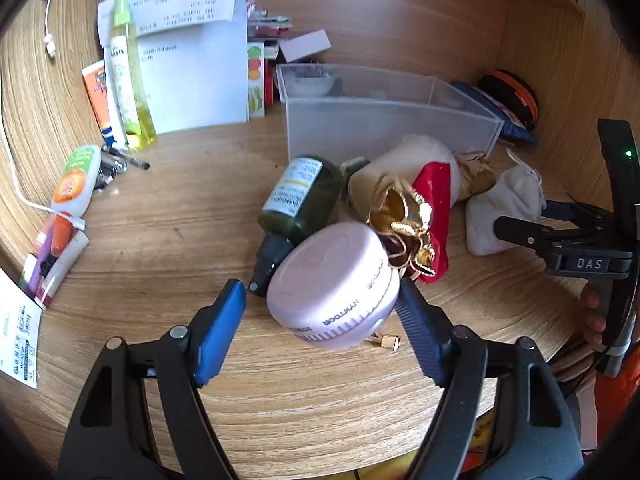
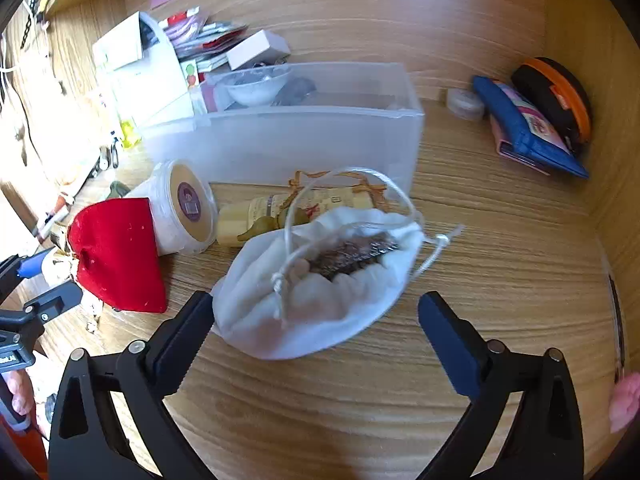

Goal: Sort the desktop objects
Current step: 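Lift the white drawstring pouch with the right gripper while the left gripper lifts the pink jar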

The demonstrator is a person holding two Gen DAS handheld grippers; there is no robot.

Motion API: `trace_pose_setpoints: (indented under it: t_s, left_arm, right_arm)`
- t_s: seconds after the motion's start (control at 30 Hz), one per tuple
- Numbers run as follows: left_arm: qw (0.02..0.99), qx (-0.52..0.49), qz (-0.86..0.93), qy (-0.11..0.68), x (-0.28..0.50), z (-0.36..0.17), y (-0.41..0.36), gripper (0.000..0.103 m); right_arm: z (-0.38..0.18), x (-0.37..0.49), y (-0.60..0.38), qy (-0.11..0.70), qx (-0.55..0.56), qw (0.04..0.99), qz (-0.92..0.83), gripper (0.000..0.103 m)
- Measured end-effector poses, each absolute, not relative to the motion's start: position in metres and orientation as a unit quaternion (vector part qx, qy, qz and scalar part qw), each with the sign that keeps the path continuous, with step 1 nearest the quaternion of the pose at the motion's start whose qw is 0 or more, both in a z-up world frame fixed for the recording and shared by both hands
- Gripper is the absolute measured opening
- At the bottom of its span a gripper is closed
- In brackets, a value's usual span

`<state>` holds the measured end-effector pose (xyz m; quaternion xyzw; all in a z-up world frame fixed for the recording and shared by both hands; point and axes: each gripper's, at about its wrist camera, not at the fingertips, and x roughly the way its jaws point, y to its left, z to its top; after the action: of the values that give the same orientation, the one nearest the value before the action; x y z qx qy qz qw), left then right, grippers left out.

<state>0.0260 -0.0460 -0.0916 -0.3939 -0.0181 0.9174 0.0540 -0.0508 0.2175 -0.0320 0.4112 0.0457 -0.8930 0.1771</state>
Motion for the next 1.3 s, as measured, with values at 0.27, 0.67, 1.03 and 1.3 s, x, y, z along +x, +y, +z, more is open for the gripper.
trace_pose_setpoints:
  t_s: [0.27, 0.67, 1.03, 1.3]
  left_arm:
    - [0.053, -0.388, 0.92, -0.02, 0.019, -0.09, -0.054, 0.077]
    - [0.067, -0.391, 0.918, -0.029, 0.009, -0.092, -0.055, 0.065]
    - [0.045, -0.385, 0.921, -0.03, 0.012, -0.086, -0.065, 0.064]
    - [0.039, -0.365, 0.929, -0.033, 0.014, -0.067, -0.069, 0.064]
  right_arm:
    - [-0.038, -0.063, 0.21, 0.035, 0.429, 0.193, -0.882, 0.088]
    - [-0.036, -0.061, 0.207, 0.054, 0.405, 0.193, -0.892, 0.066]
    - [-0.021, -0.046, 0.219, 0.042, 0.381, 0.19, -0.904, 0.064]
    - [0.002, -0.038, 0.233, 0.031, 0.358, 0.19, -0.914, 0.064]
